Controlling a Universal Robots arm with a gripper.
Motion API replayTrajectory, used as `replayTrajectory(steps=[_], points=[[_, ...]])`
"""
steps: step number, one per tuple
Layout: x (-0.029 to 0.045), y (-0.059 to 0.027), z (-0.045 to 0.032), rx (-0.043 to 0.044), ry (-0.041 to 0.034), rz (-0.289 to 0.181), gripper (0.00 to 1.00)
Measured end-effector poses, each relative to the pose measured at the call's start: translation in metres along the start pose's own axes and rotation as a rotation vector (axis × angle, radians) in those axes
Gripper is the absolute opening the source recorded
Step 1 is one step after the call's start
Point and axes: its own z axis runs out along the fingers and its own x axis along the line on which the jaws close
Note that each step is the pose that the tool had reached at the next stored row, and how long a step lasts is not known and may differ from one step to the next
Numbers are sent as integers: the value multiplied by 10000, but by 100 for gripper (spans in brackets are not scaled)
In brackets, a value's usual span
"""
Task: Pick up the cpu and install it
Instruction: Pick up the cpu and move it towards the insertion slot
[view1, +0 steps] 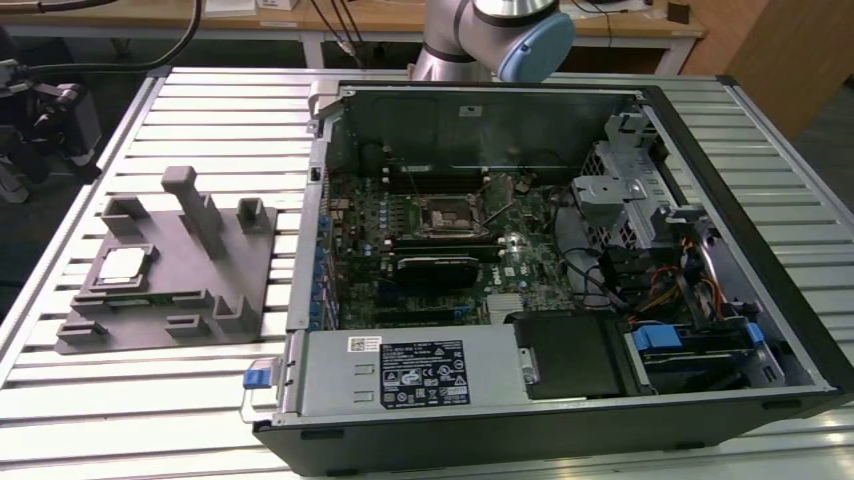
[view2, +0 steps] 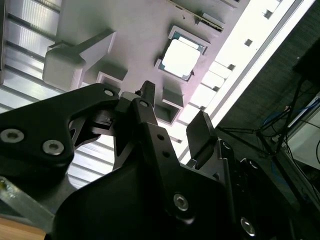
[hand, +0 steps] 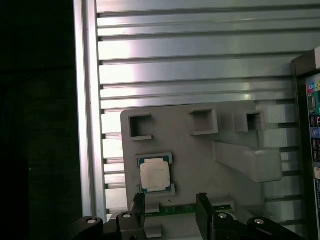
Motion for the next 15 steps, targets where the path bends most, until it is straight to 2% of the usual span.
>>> replayTrajectory(steps=[15], points=[[2,-3,60,0,1,0,53]])
